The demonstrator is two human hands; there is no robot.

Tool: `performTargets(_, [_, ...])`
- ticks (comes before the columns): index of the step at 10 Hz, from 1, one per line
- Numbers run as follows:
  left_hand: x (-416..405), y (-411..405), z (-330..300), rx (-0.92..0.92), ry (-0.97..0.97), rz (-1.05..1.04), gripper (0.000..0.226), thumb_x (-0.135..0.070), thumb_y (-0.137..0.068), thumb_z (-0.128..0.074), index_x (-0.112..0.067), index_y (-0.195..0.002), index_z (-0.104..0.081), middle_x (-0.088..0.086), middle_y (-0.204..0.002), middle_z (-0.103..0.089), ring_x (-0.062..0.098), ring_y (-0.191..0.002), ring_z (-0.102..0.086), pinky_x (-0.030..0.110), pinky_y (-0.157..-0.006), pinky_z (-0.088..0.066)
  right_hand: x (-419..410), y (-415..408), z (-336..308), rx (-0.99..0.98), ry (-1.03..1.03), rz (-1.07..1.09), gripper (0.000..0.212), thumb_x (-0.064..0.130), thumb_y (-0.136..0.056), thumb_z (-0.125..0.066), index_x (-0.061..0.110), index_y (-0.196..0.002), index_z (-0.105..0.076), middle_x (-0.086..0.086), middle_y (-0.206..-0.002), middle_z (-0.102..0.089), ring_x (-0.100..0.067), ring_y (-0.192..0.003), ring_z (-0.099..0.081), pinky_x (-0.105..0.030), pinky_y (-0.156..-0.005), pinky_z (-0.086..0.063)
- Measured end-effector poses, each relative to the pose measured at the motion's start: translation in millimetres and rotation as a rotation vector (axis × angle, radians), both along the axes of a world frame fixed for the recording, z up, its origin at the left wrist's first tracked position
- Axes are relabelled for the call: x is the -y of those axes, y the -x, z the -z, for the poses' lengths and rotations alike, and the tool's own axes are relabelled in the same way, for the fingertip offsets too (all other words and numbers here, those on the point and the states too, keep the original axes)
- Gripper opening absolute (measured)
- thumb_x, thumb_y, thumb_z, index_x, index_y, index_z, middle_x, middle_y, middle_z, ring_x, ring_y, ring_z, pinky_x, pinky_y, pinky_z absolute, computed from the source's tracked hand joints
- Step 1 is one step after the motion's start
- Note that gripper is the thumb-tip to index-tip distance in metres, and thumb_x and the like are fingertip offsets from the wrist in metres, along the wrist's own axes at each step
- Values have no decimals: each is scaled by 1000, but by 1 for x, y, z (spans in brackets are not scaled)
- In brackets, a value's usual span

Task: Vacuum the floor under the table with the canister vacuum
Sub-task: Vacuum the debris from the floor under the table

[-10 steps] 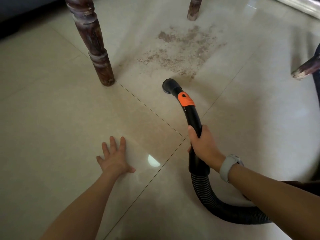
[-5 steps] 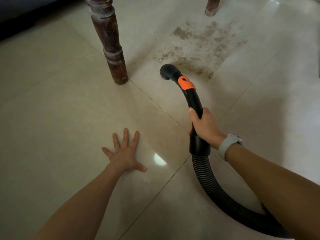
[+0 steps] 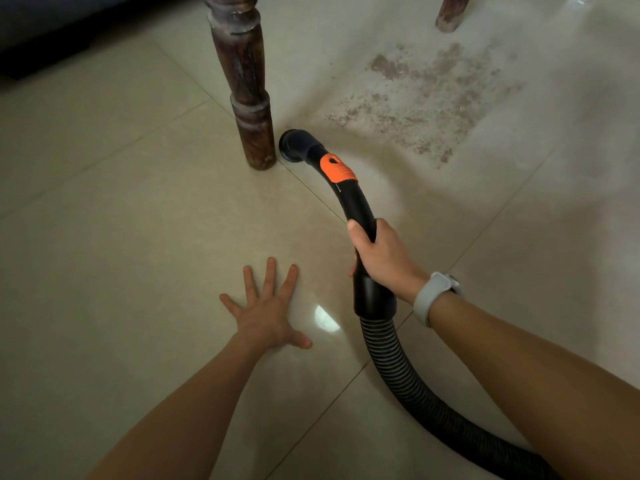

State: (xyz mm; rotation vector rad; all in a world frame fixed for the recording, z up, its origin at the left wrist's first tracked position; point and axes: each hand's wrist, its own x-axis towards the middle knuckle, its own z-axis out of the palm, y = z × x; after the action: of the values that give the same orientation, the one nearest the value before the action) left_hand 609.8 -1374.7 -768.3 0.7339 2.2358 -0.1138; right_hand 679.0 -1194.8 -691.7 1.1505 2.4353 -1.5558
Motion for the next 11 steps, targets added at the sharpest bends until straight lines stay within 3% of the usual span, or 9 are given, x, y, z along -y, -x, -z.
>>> performTargets(3, [0,0,-1,-4,6,3,136,-68,-56,-75,-45,-139,31,-6,-146,44,35,-134,39,75,-101,3,10,43,-10,140,-417,-113,40,46,-97,-40,7,-109,-38,-12,-89,-59,-37,-80,-59,-41,-68,-49])
performTargets(4, [0,-1,0,-2,5,2,136,-68,-57,-75,-45,-137,33,-6,-145,46,35,-133,40,75,-101,3,2,56,-13,167,-479,-144,34,45,-98,-40,13,-100,-32,-6,-83,-52,-32,-70,-52,-34,-60,-40])
performTargets(6, [0,-1,-2,-8,2,13,135,-69,-58,-74,-44,-138,32,-6,-145,46,36,-134,39,75,-101,2,-10,81,-21,186,-456,-76,39,45,-98,-40,8,-112,-39,-6,-88,-50,-30,-72,-49,-35,-63,-38])
performTargets(9, [-1,-1,-3,-9,-4,10,136,-69,-57,-74,-45,-139,31,-6,-146,45,36,-134,39,76,-101,1,-11,49,-19,110,-223,-3,39,44,-98,-42,7,-113,-41,-5,-82,-55,-28,-72,-60,-37,-62,-50])
performTargets(10, [0,-1,-2,-14,-3,15,137,-71,-55,-74,-45,-139,31,-5,-147,43,37,-135,37,76,-101,0,4,30,-15,145,-370,-80,38,44,-98,-41,8,-109,-38,-8,-82,-56,-32,-71,-60,-40,-63,-51])
performTargets(11, [0,-1,-2,-18,-3,12,136,-70,-55,-74,-45,-139,30,-5,-147,43,36,-135,37,76,-101,0,6,30,-14,178,-499,-101,33,44,-98,-40,13,-99,-31,-7,-80,-53,-33,-68,-55,-36,-58,-42])
